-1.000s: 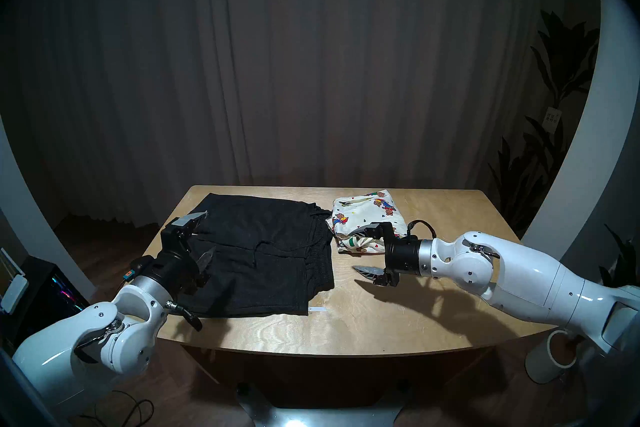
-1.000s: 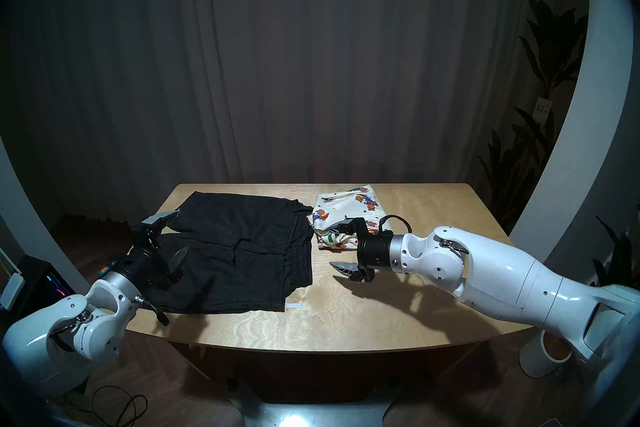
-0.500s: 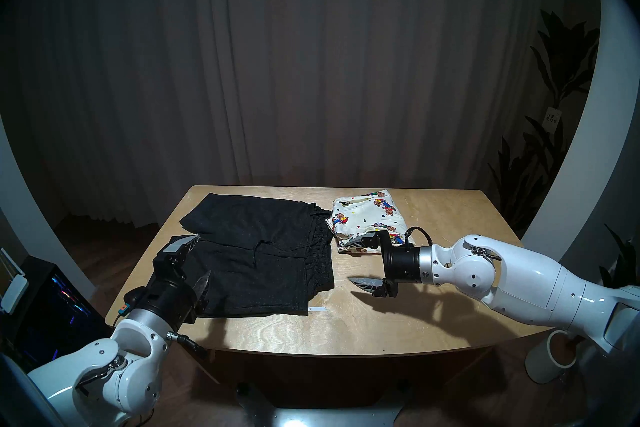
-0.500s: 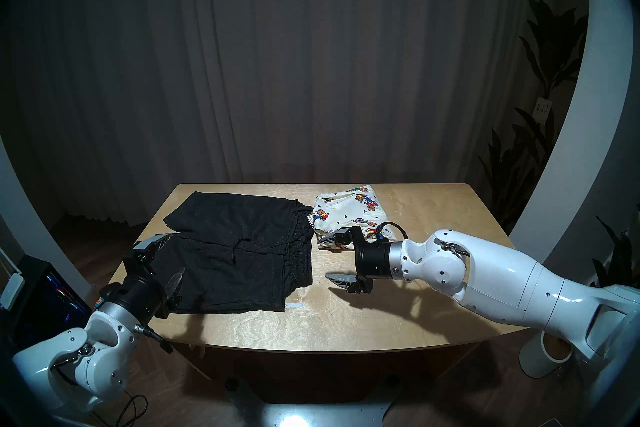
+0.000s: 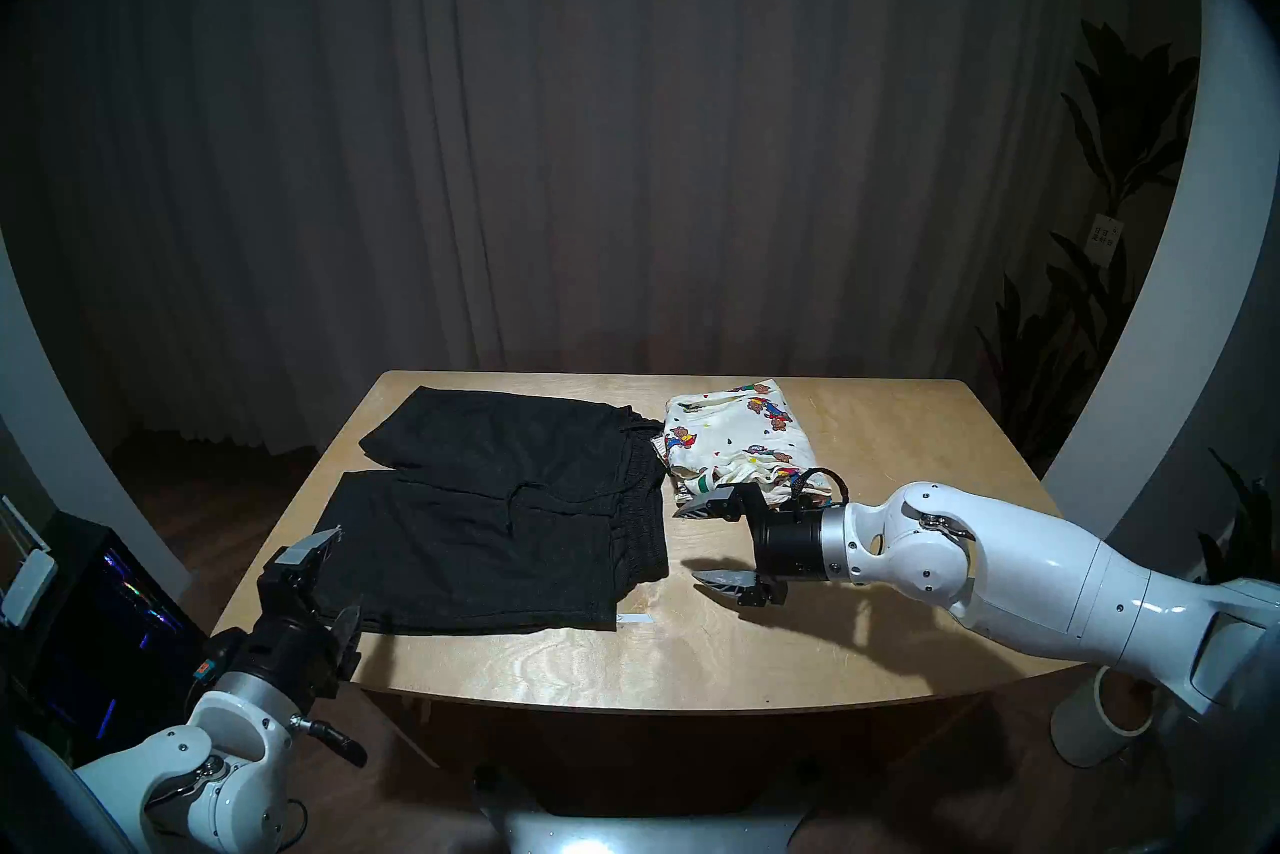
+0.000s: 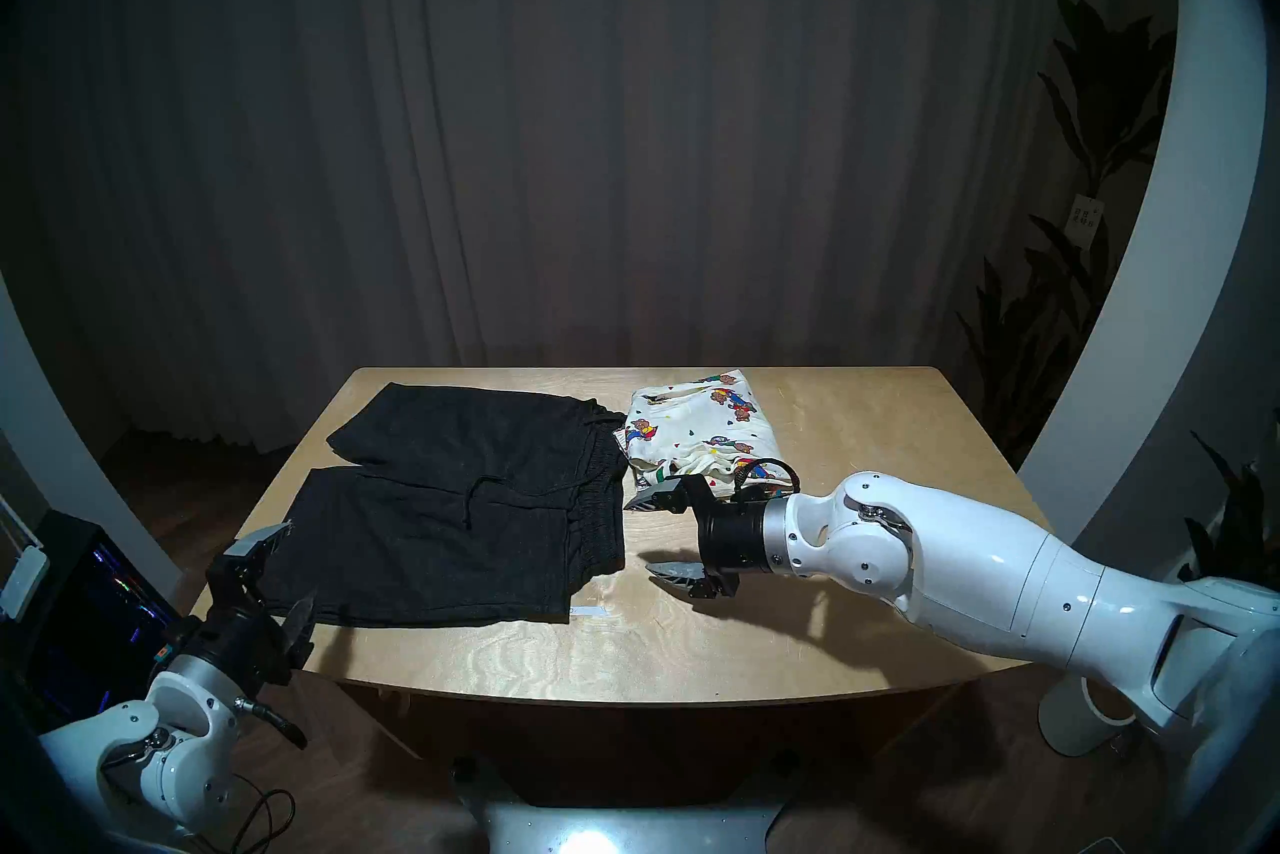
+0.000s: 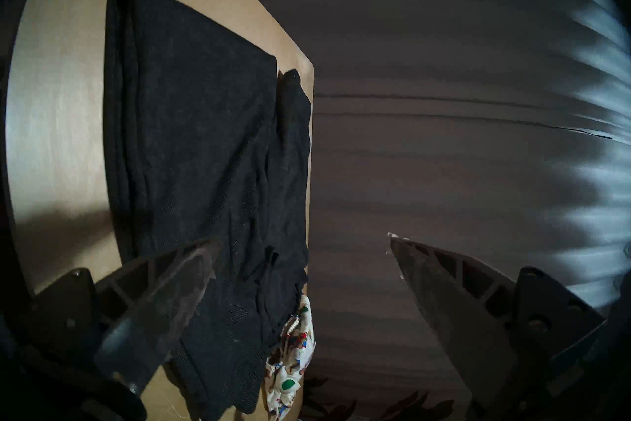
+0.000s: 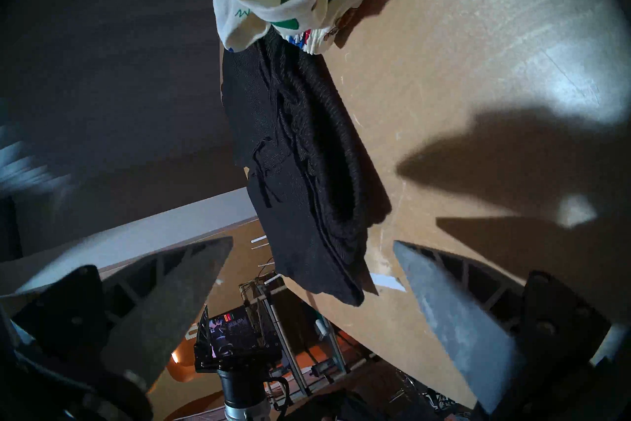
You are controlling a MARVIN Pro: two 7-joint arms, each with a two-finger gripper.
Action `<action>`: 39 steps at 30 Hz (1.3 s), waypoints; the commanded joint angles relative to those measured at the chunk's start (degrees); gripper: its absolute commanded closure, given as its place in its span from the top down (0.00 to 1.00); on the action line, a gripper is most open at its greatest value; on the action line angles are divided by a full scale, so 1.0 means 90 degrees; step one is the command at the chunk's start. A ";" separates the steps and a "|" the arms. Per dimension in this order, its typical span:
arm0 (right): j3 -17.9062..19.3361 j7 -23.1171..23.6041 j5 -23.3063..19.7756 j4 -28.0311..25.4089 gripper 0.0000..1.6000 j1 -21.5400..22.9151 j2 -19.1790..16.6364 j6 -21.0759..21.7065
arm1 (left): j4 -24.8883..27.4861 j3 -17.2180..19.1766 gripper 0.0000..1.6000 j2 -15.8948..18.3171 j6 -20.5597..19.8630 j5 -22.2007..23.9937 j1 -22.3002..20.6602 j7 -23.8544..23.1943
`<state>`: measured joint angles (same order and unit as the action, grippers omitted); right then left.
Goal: Fold pants twice and stack them
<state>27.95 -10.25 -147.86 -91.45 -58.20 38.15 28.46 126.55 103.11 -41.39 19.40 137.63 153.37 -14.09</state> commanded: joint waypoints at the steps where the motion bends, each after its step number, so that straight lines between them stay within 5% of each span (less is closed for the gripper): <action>1: 0.0039 0.0286 0.0134 -0.0051 1.00 0.0030 0.0141 0.0160 | -0.0301 0.0742 1.00 -0.0086 -0.0786 0.0217 0.0756 -0.0439; 10: 0.0034 0.0303 0.0018 0.0131 1.00 0.0055 0.0295 0.0305 | -0.1268 0.0851 1.00 0.0769 -0.1899 0.0983 0.0771 -0.0797; 18: 0.0015 0.0261 -0.0029 0.0144 1.00 0.0060 0.0384 0.0296 | -0.2072 0.0807 1.00 0.0978 -0.2763 0.1385 0.0293 -0.0889; 24: -0.0081 -0.0125 -0.0778 0.0434 1.00 0.0163 0.0548 0.0858 | -0.2397 0.1021 1.00 0.1106 -0.3460 0.1573 0.0339 -0.0904; 31: -0.0109 -0.0494 -0.0993 0.0636 1.00 0.0252 0.0728 0.0755 | -0.2826 0.0610 1.00 0.1290 -0.3970 0.1869 -0.0037 -0.0843; 39: -0.0063 -0.0023 0.0042 0.0468 1.00 0.0216 0.0775 0.0571 | -0.3028 0.0388 1.00 0.1464 -0.4187 0.2089 -0.0267 -0.0671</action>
<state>26.69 -13.84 -152.41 -85.28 -56.86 43.98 34.49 99.88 106.97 -30.19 -16.84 155.52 153.64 -20.58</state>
